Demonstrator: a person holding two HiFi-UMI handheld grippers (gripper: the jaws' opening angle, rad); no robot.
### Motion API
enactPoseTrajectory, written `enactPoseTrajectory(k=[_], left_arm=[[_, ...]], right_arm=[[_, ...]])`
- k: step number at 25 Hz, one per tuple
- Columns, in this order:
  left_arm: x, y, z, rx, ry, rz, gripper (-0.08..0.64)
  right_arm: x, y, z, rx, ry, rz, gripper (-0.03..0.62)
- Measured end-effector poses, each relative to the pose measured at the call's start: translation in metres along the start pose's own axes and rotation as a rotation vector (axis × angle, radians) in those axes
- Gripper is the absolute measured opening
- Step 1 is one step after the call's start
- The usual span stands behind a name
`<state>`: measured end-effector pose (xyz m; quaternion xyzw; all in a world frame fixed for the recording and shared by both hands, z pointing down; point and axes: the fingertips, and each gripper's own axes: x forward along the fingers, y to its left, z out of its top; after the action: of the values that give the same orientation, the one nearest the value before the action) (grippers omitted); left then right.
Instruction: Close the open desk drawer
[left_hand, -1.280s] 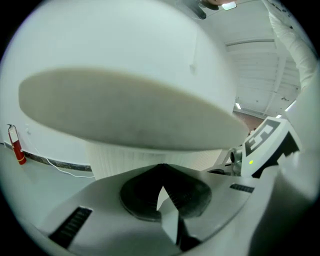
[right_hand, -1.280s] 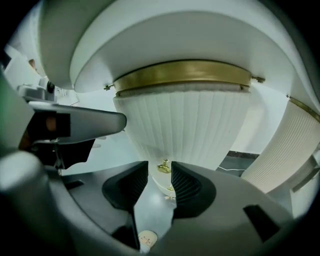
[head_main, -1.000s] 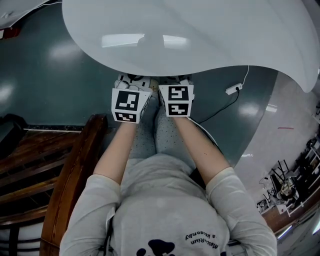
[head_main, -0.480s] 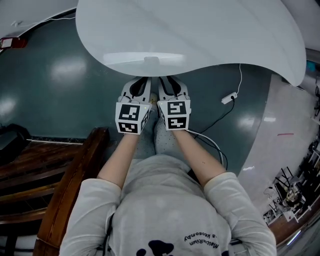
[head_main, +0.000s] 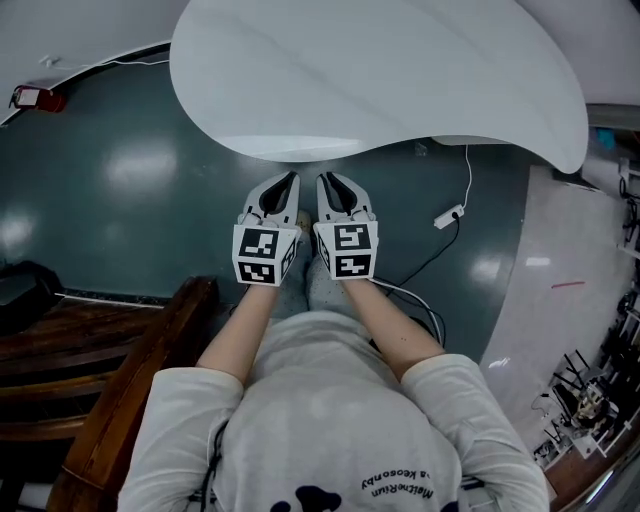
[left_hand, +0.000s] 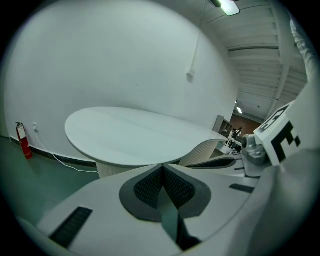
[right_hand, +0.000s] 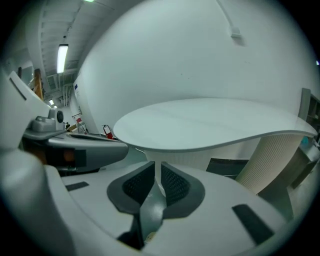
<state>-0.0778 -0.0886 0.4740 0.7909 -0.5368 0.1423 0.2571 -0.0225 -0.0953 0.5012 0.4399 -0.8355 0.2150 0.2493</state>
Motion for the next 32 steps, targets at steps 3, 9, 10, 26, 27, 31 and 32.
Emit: enactPoseTrajectory(k=[3, 9, 10, 26, 27, 31, 32], left_arm=[[-0.009, -0.013, 0.012, 0.025, -0.016, -0.007, 0.011], [-0.028, -0.031, 0.043, 0.055, -0.062, -0.008, 0.011], [-0.031, -0.034, 0.048, 0.059, -0.069, -0.009, 0.009], [-0.087, -0.072, 0.120, 0.118, -0.167, -0.020, 0.011], [-0.091, -0.074, 0.126, 0.126, -0.173, -0.019, 0.011], [-0.109, -0.081, 0.147, 0.144, -0.209, -0.021, 0.011], [-0.114, -0.083, 0.153, 0.150, -0.221, -0.021, 0.009]], right_arm=[[-0.015, -0.003, 0.012, 0.001, -0.027, -0.001, 0.043], [-0.042, -0.005, 0.038, -0.001, -0.074, 0.005, 0.026], [-0.047, -0.005, 0.042, -0.004, -0.082, 0.006, 0.023], [-0.126, 0.003, 0.129, -0.033, -0.282, 0.029, 0.017], [-0.130, 0.005, 0.134, -0.034, -0.294, 0.032, 0.017], [-0.150, 0.014, 0.152, -0.045, -0.337, 0.043, 0.017], [-0.154, 0.016, 0.156, -0.051, -0.346, 0.046, 0.017]])
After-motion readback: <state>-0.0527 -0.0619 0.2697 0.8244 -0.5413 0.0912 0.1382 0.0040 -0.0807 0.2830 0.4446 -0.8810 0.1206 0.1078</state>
